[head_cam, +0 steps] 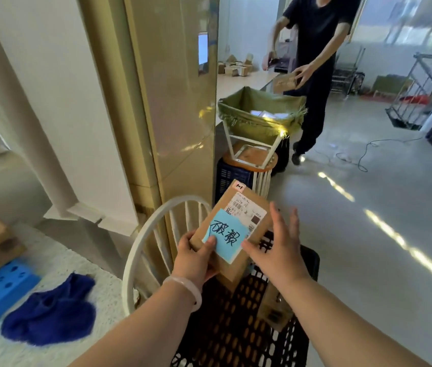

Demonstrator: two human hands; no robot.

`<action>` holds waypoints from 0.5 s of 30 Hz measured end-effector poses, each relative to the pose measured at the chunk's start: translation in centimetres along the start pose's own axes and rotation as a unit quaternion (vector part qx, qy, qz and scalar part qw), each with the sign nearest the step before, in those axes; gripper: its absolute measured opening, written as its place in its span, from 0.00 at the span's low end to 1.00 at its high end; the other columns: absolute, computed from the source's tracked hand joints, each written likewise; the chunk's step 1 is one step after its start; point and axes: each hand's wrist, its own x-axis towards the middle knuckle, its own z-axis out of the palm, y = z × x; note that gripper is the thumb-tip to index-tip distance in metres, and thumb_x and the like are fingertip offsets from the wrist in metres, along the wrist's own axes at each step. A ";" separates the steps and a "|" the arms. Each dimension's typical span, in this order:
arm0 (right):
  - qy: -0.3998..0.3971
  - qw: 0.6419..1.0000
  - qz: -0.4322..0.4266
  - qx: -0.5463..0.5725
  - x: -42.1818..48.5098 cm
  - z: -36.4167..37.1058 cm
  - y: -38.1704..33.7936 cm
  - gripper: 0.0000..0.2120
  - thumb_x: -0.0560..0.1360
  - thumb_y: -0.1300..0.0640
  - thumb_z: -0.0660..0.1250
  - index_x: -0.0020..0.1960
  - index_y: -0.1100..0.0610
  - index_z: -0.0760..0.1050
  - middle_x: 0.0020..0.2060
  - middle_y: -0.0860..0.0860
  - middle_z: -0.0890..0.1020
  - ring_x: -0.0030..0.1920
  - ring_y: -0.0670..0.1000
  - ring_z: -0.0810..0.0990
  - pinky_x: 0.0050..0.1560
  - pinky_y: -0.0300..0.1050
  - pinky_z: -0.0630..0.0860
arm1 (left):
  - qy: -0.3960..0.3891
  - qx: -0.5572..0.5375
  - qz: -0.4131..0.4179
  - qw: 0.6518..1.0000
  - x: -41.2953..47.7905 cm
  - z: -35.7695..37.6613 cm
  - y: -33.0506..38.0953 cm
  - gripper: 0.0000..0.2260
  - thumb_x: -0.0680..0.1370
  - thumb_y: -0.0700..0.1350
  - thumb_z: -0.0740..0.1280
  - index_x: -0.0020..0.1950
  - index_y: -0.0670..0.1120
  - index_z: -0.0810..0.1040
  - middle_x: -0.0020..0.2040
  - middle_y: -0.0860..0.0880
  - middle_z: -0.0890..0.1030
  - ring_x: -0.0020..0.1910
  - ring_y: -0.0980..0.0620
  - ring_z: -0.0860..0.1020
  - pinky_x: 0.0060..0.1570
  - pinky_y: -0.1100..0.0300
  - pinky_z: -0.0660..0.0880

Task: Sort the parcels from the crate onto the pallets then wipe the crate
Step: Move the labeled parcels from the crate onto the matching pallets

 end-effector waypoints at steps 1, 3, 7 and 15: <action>-0.021 1.000 -0.017 0.012 -0.4 0.8 -0.4 0.52 0.69 0.44 0.75 0.72 0.27 0.37 0.75 0.39 0.34 0.79 0.57 0.44 0.70 0.64 0.67 | 0.004 -0.015 0.002 1.000 -0.2 -0.2 0.1 0.19 0.77 0.45 0.70 0.64 0.54 0.68 0.54 0.48 0.82 0.50 0.50 0.82 0.46 0.43 0.82; -0.048 0.997 -0.049 0.033 -1.0 2.2 -1.5 0.53 0.70 0.46 0.75 0.69 0.23 0.33 0.74 0.37 0.33 0.78 0.54 0.46 0.69 0.58 0.69 | 0.009 -0.037 -0.003 0.999 -0.5 -0.7 0.2 0.19 0.77 0.45 0.71 0.64 0.54 0.68 0.53 0.48 0.84 0.50 0.49 0.82 0.47 0.43 0.82; -0.068 0.993 -0.062 0.072 -0.8 4.4 -3.2 0.52 0.70 0.49 0.75 0.70 0.24 0.37 0.76 0.42 0.33 0.77 0.53 0.52 0.69 0.55 0.71 | 0.029 0.016 0.021 0.999 -0.9 -2.8 0.0 0.14 0.75 0.49 0.73 0.56 0.55 0.72 0.56 0.49 0.81 0.54 0.48 0.80 0.50 0.44 0.81; -0.175 0.975 -0.092 0.103 -1.2 7.7 -8.8 0.46 0.72 0.56 0.75 0.68 0.25 0.45 0.77 0.43 0.42 0.73 0.45 0.56 0.65 0.44 0.69 | 0.057 0.230 0.131 0.963 -2.6 -10.3 2.4 0.18 0.77 0.52 0.70 0.63 0.55 0.68 0.56 0.56 0.79 0.49 0.58 0.81 0.40 0.66 0.79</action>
